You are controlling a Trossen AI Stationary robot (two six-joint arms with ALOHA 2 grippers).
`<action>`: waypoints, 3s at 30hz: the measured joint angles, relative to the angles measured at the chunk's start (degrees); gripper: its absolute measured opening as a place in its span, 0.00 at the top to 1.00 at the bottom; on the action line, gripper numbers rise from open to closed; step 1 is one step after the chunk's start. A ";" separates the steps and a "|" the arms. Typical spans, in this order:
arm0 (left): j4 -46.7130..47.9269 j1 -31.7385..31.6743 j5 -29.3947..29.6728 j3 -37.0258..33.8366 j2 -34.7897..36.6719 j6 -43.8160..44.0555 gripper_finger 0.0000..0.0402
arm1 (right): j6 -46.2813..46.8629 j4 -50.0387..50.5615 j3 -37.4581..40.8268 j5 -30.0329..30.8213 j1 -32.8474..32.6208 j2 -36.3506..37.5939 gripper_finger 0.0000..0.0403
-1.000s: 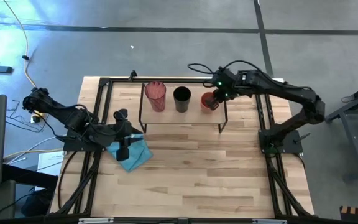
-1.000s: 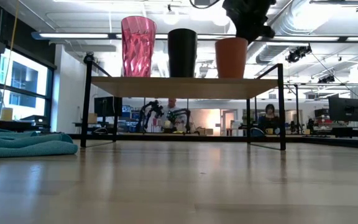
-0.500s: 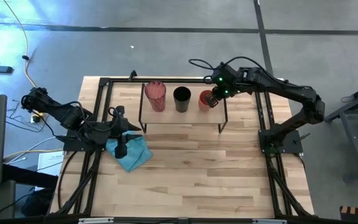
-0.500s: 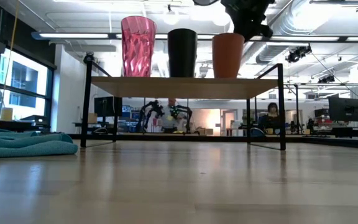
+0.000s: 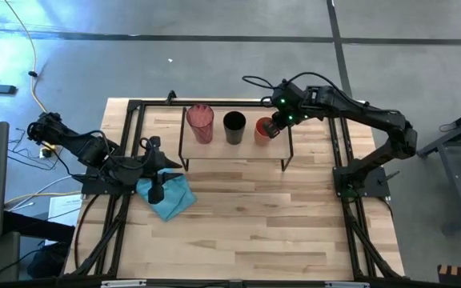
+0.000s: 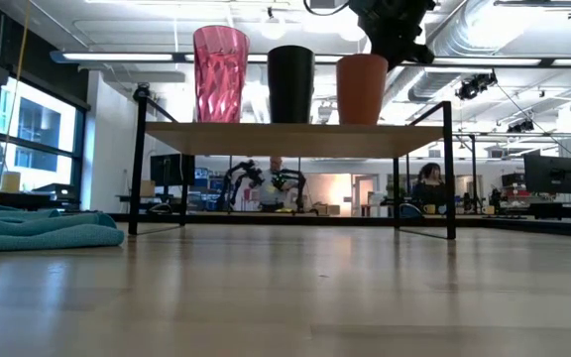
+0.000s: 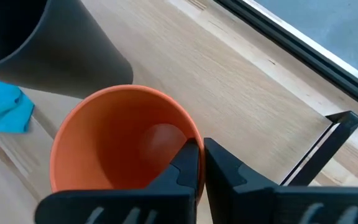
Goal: Stack small to large cups/mugs on shelf
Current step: Put the orange cup on the shelf, then return to Home Position
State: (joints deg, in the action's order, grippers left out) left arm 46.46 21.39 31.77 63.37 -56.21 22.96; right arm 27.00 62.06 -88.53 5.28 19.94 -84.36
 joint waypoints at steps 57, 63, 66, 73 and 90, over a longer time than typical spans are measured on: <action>-0.03 0.00 0.01 0.02 -0.02 0.92 0.76 | -2.44 4.65 -4.52 -0.62 2.54 -4.94 1.00; 0.00 0.01 0.00 0.02 -0.02 0.96 0.76 | -2.43 4.35 -4.57 -0.79 2.54 -5.16 1.00; 0.10 0.00 0.00 0.02 -0.02 0.97 0.76 | -2.56 4.37 -4.57 -1.06 2.54 -5.16 0.99; 0.20 0.00 0.00 0.02 -0.02 0.94 0.76 | -2.49 5.06 -4.33 -1.86 2.51 -5.42 0.87; 0.48 0.01 0.00 0.04 -0.02 0.90 0.76 | -2.88 4.15 -4.35 -1.68 2.51 -5.33 0.82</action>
State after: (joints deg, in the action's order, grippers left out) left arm 46.94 21.40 31.77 63.42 -56.23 23.86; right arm 24.12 66.22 -92.88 3.60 22.46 -89.69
